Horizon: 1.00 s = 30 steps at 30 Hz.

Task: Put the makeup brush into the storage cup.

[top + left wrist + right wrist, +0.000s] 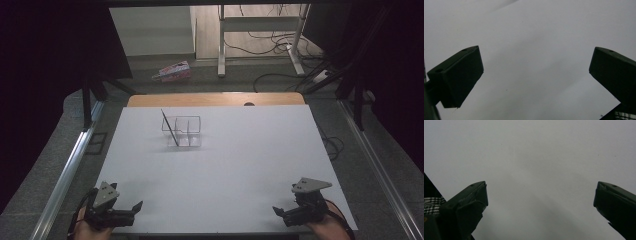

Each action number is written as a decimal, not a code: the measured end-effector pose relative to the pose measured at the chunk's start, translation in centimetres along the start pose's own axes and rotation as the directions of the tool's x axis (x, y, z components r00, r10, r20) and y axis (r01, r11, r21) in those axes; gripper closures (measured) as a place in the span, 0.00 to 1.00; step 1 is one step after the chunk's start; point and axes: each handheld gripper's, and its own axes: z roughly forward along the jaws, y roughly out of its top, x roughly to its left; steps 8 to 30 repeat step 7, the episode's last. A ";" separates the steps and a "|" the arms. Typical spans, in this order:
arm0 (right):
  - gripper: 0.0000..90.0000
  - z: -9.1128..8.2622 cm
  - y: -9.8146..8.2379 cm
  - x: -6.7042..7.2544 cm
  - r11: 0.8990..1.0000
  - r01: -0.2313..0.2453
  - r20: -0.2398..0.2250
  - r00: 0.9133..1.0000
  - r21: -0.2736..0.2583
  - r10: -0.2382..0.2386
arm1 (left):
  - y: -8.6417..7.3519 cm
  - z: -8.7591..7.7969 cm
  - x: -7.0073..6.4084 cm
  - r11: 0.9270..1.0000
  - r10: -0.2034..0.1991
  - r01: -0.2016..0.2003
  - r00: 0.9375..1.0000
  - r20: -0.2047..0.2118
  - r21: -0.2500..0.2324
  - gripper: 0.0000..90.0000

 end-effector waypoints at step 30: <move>0.00 0.1 0.0 0.0 1.000 -0.001 0.000 1.000 0.011 0.001 | 0.1 0.2 0.0 1.000 -0.002 0.002 1.000 0.002 0.013 0.00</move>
